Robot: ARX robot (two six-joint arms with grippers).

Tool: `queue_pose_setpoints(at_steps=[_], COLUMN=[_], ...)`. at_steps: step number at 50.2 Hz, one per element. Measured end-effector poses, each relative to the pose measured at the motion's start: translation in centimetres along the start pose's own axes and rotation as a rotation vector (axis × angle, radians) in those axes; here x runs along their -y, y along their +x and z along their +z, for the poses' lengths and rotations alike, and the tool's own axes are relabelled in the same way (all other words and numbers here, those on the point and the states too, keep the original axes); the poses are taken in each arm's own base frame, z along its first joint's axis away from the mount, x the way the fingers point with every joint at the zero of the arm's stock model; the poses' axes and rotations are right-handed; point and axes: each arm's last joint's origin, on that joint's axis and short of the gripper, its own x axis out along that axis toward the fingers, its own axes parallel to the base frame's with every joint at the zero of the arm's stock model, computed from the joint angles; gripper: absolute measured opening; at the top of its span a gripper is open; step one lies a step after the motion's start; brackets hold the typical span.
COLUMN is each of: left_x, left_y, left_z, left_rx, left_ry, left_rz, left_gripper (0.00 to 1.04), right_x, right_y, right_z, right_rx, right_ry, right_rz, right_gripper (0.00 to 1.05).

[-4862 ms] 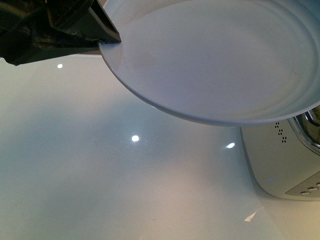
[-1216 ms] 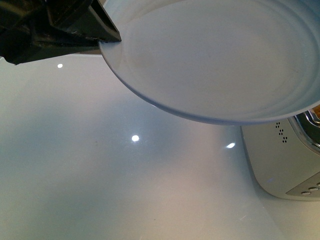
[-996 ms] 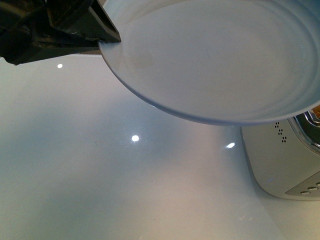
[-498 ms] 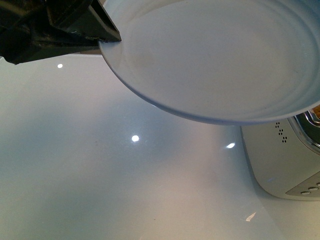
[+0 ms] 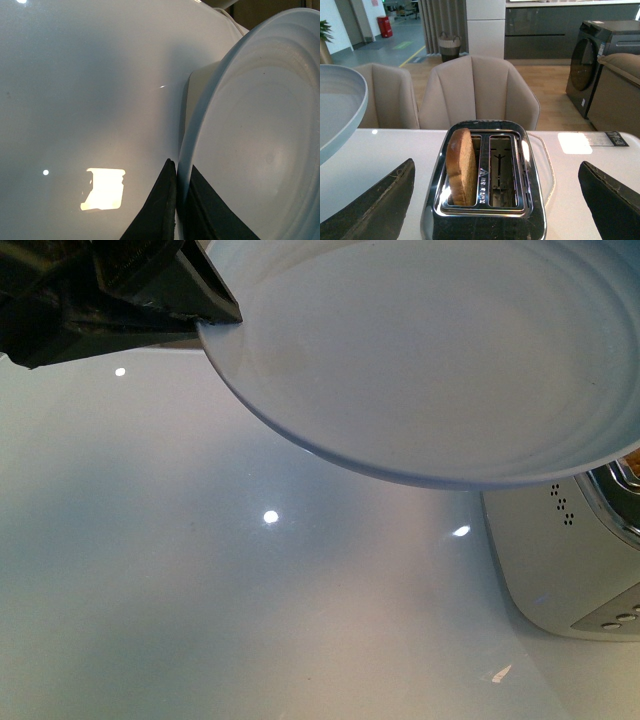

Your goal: Left arm holds plate, right arm toasts bread

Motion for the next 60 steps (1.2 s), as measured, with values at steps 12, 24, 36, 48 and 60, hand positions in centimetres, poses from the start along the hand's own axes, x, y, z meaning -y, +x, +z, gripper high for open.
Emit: queue_pose_setpoints(at_steps=[12, 24, 36, 48, 60], left_x=[0.0, 0.1, -4.1, -12.7, -22.0], left_y=[0.0, -0.6, -0.7, -0.3, -0.8], left_z=[0.0, 1.1, 3.2, 5.4, 4.8], left_rx=[0.009, 0.111, 0.107, 0.091, 0.096], left_ry=[-0.013, -0.038, -0.060, -0.076, -0.149], left_rz=[-0.042, -0.253, -0.168, 0.009, 0.160], left_gripper=[0.03, 0.03, 0.03, 0.03, 0.03], right_x=[0.0, 0.0, 0.0, 0.0, 0.0], right_y=[0.0, 0.0, 0.0, 0.0, 0.0], right_z=[0.0, 0.0, 0.0, 0.0, 0.0], right_rx=[0.000, 0.000, 0.000, 0.000, 0.000], right_ry=[0.000, 0.000, 0.000, 0.000, 0.000], right_rz=[0.000, 0.000, 0.000, 0.000, 0.000], right_gripper=[0.96, 0.96, 0.96, 0.96, 0.96])
